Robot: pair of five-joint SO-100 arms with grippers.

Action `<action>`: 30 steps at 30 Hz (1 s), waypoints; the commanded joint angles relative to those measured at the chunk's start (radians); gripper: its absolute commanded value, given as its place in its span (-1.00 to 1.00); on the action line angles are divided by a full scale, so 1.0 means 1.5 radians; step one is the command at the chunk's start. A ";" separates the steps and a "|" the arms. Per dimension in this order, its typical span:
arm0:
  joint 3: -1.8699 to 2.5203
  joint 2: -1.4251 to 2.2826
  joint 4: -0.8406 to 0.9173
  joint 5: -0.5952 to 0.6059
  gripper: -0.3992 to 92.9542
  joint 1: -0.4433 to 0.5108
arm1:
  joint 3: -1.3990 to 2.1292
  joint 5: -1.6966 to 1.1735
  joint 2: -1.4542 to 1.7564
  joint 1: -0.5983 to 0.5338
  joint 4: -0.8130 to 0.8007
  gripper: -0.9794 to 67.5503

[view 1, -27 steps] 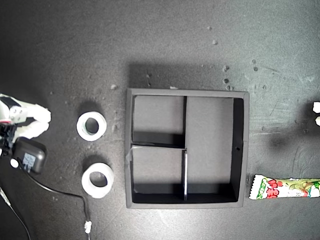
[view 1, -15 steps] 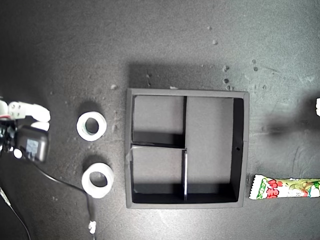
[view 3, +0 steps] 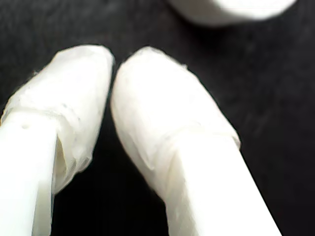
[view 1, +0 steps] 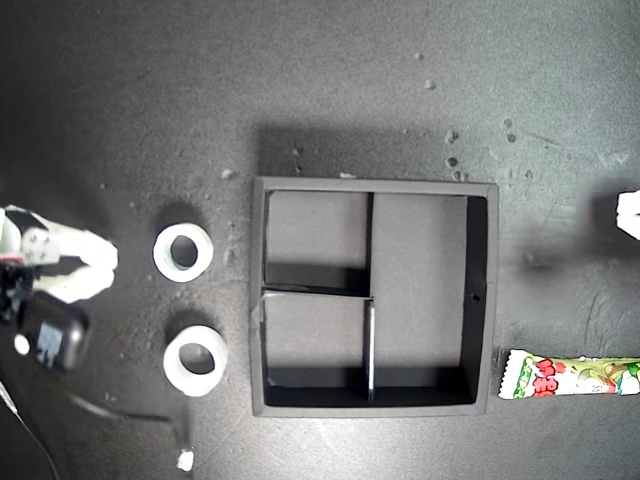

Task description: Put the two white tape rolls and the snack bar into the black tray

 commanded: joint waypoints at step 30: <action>-0.960 -1.167 0.171 0.161 -0.61 0.024 | 0.007 -0.209 0.005 -0.052 -0.328 -0.98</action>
